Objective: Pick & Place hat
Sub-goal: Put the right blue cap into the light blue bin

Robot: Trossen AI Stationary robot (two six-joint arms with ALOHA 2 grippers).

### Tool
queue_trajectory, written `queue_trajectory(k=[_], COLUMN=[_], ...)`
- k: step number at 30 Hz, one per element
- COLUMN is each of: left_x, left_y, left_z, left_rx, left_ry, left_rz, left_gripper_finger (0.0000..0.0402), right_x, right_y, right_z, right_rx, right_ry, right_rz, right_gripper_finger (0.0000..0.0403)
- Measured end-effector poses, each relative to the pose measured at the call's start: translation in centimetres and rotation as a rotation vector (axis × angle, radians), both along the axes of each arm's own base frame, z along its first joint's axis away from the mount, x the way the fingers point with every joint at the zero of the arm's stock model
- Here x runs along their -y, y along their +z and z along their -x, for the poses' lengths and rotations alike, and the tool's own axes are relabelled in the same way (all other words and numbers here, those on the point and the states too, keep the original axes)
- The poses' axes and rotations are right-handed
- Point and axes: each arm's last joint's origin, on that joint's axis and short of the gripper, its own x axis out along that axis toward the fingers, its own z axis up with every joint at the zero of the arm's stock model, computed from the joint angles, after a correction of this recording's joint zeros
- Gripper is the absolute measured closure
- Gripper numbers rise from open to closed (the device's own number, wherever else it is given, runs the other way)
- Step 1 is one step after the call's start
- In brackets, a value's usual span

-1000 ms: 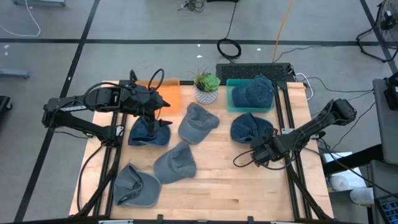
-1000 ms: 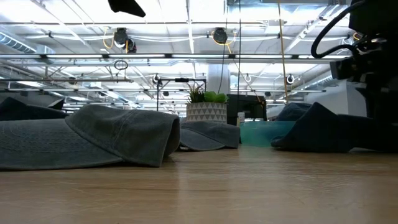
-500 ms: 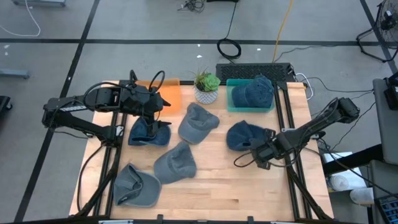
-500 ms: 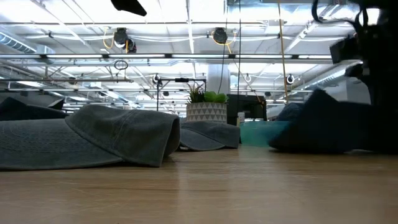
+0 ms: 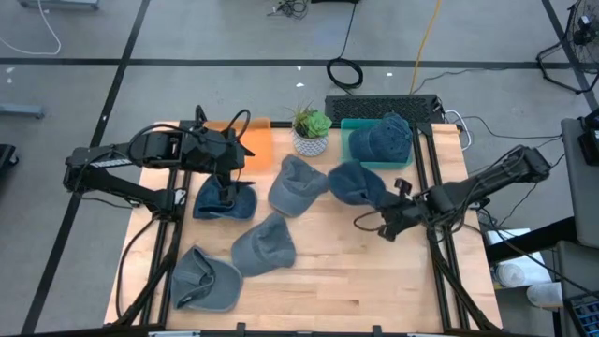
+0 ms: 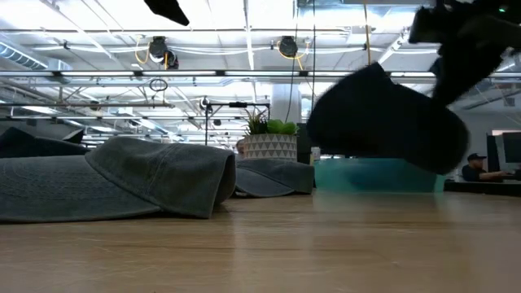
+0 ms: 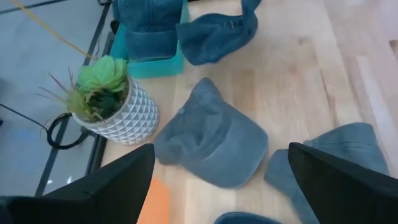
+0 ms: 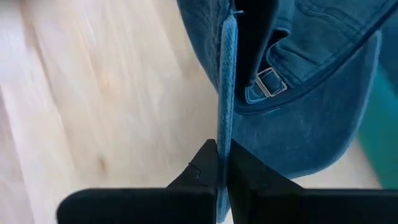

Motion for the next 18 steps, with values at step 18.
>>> queue_trajectory(k=[18], left_x=[-0.3], left_y=[-0.4], left_z=[0.5], left_rx=[-0.095], left_ry=[-0.013], left_rz=[-0.155], left_gripper_finger=[0.0023], right_x=[2.0], right_y=[5.5], right_z=[-4.2], right_rx=[0.627], right_ry=[0.199], right_rz=[-0.101], right_gripper_finger=[0.0403])
